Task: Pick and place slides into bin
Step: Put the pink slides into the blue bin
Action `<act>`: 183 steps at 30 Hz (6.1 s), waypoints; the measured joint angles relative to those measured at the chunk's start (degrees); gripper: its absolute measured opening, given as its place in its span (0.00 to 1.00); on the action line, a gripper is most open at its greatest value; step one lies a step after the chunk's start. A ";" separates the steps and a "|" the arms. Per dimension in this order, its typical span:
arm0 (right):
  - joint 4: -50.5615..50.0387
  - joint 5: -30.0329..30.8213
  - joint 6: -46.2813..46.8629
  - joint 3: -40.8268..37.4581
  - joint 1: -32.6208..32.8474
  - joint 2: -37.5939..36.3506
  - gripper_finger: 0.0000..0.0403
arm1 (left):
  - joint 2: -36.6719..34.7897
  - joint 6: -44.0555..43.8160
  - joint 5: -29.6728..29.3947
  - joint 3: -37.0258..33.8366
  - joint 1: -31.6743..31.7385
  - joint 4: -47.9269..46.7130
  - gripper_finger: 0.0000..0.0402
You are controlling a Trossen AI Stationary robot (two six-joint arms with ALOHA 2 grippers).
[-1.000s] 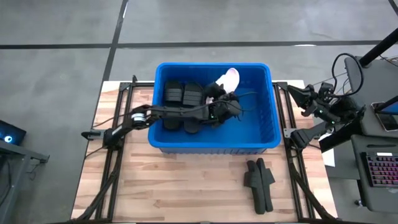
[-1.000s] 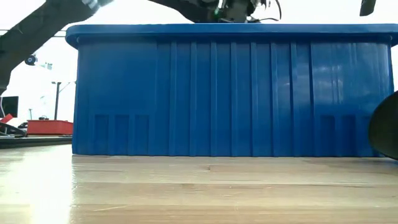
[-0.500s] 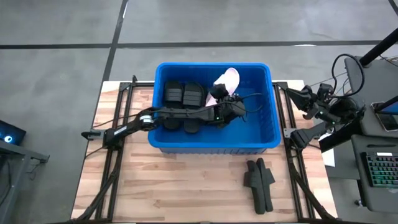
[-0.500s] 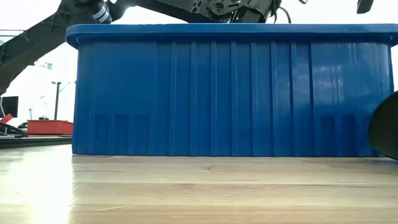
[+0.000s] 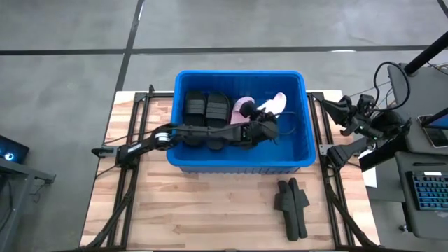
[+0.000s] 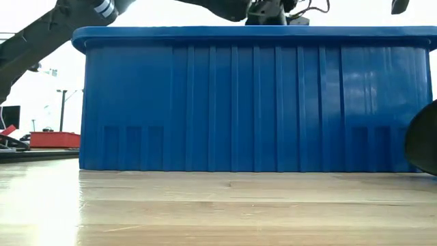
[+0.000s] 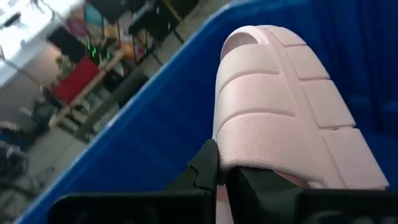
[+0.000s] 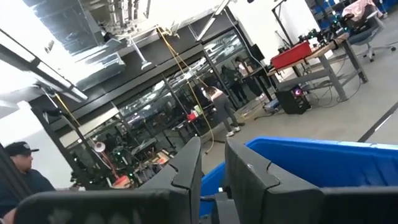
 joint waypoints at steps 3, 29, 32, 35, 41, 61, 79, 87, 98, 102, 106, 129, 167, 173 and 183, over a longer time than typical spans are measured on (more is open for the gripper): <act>-2.07 0.00 -0.07 -0.02 0.00 -0.11 0.16 | -0.89 -5.76 -0.29 0.81 0.22 -8.46 0.00; -41.68 -0.87 -31.48 19.68 -0.02 20.71 0.60 | -18.46 17.39 35.37 0.86 -0.40 -13.52 0.00; -45.77 -0.89 -30.91 23.20 -0.04 24.62 0.60 | -19.08 20.21 35.18 0.83 -0.40 -12.30 0.00; -48.02 -0.87 -31.64 26.06 -0.04 27.73 0.59 | -19.18 21.79 35.11 0.82 -0.51 -10.97 0.00; -48.33 -0.90 -35.22 28.34 -1.09 31.17 0.59 | -19.27 29.34 35.37 0.82 -1.57 -10.90 0.00; -49.57 -2.19 -36.22 30.22 -4.41 39.10 0.52 | -20.43 34.90 35.37 0.73 -1.91 -5.99 0.00; -48.65 5.84 -15.24 32.85 -5.27 39.73 0.08 | -28.81 26.69 38.65 0.82 -0.03 -11.03 0.33; -44.38 4.28 -15.05 32.59 -5.13 38.05 0.08 | -37.59 22.47 43.25 0.52 1.87 -17.38 0.48; -14.69 -15.27 -35.49 32.44 -5.18 35.65 0.08 | -48.64 21.93 43.05 0.04 2.60 -13.38 0.49; -12.57 -26.40 -43.18 32.34 -5.16 35.73 0.08 | -50.23 18.93 43.37 -0.02 2.60 -13.58 0.49; -12.88 -38.77 -51.58 32.30 -5.20 36.02 0.08 | -50.57 13.37 47.58 -0.03 2.62 -13.55 0.49; -33.65 -55.89 -46.36 31.95 -12.21 37.40 0.08 | -36.57 9.60 80.45 -0.14 1.05 -23.12 0.49; -35.00 -56.06 -46.90 31.67 -14.21 38.89 0.08 | -24.53 15.36 79.55 -0.14 1.56 -14.98 0.06; -32.80 -53.50 -43.01 31.70 -14.20 38.81 0.12 | -25.60 17.89 75.75 -0.14 1.61 -15.08 0.01; -31.99 -32.16 -25.62 31.89 -14.23 37.98 0.35 | -29.47 21.47 51.96 -0.19 1.92 -22.55 0.00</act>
